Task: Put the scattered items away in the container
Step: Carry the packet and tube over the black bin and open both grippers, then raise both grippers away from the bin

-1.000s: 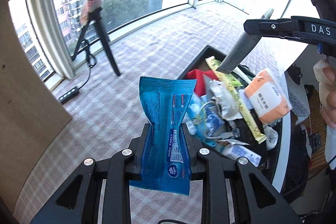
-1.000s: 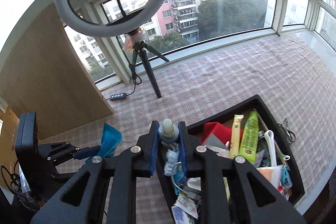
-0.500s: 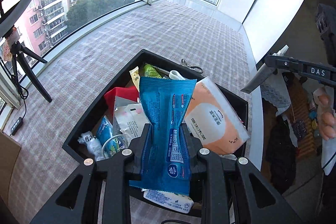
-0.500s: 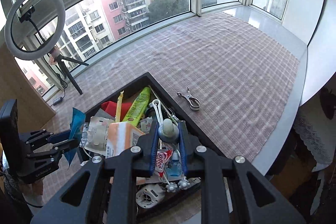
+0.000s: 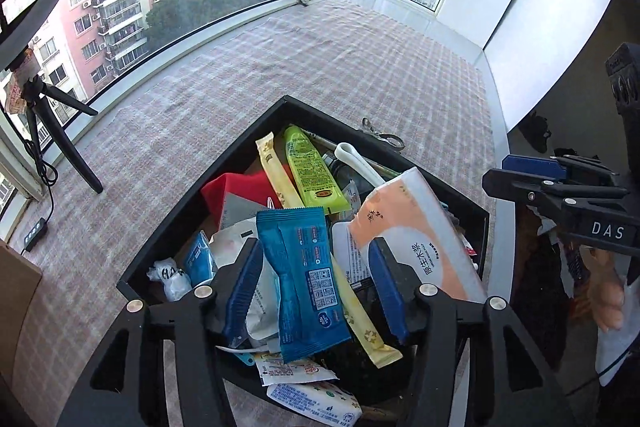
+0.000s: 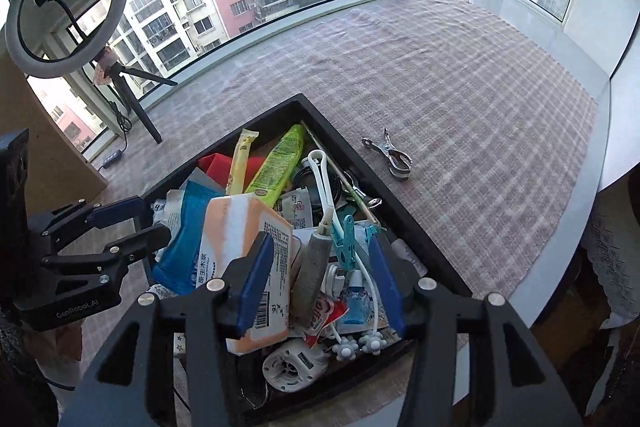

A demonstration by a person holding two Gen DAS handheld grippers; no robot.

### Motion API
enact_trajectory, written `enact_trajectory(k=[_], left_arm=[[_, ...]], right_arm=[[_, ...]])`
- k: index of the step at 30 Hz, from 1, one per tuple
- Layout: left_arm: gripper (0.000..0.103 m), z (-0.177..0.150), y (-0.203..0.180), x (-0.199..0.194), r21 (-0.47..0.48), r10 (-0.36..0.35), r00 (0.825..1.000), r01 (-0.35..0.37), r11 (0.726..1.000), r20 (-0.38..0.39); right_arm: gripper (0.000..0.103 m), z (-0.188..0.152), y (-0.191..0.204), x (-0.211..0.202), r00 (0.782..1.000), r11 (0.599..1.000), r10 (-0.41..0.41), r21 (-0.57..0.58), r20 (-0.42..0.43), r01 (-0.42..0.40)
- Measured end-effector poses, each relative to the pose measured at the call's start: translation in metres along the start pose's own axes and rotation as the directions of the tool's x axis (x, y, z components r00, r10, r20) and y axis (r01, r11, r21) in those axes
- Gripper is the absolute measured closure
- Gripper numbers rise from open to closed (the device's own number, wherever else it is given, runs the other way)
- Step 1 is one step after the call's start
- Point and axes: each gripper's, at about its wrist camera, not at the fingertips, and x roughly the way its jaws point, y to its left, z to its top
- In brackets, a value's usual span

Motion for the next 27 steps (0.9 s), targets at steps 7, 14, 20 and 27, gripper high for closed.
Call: enact_trajectory(k=[7, 14, 20, 27], left_arm=[[0.050, -0.005, 0.007, -0.008, -0.016, 0.018, 1.000, -0.018, 1.000, -0.003], [0.047, -0.016, 0.006, -0.030, -0.011, 0.076, 0.997, -0.075, 0.997, 0.019], [0.045, -0.035, -0.003, -0.055, 0.005, 0.135, 0.990, -0.135, 0.991, 0.039], [0.042, -0.057, -0.012, -0.093, -0.007, 0.175, 0.982, -0.175, 0.984, 0.075]], right_arm=[[0.054, 0.002, -0.007, -0.005, 1.000, 0.999, 0.019, 0.039, 0.015, -0.019], [0.054, -0.008, -0.003, -0.012, 0.999, 0.999, 0.026, 0.033, 0.034, -0.027], [0.054, -0.017, 0.006, -0.026, 0.998, 0.999, 0.039, 0.006, 0.050, -0.039], [0.054, -0.037, 0.018, -0.044, 0.996, 0.998, 0.066, -0.026, 0.055, -0.065]])
